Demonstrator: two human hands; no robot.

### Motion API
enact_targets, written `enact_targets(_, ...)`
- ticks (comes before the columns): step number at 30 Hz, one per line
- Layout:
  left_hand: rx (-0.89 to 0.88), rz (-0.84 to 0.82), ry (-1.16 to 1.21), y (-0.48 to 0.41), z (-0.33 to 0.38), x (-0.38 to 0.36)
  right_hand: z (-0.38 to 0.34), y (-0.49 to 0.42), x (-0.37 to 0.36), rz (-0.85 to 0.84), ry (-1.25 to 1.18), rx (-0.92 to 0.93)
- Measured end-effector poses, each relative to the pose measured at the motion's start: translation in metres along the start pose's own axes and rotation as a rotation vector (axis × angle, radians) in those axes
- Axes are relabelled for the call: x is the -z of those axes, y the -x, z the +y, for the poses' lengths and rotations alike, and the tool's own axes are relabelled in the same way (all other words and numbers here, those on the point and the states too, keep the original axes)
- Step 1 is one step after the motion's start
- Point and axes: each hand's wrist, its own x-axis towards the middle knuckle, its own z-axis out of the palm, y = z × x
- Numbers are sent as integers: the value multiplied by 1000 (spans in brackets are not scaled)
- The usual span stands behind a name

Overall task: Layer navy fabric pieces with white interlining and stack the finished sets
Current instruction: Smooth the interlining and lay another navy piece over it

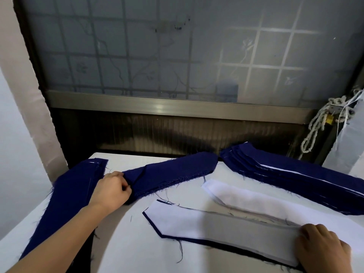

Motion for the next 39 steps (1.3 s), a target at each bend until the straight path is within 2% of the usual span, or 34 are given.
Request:
enact_targets(5,-16,77,130,4,6,-2,0,0,1,-11,26,-7)
enact_targets(9,111,120,267,5,11,-14,-2,1,2,-14,22,-15)
enact_targets(15,314,336,508,14,29,-30,-2,-2,1,-23,-13,-57)
enact_targets(20,271,343,419,28,36,-35,1,-1,-7,3,-64,-109)
enact_targets(24,84,445,229,34,43,-35,2,-5,-14,35,-39,-116)
enact_targets(27,-10,481,93,36,49,-34,4,-6,-22,127,-43,-84)
enact_targets(30,55,476,89,37,50,-33,4,-5,-27,201,-60,-56)
enact_targets(34,31,470,84,37,51,-27,4,-2,-25,245,-97,-18)
enact_targets(39,191,464,168,31,40,-22,3,0,-22,293,-158,29)
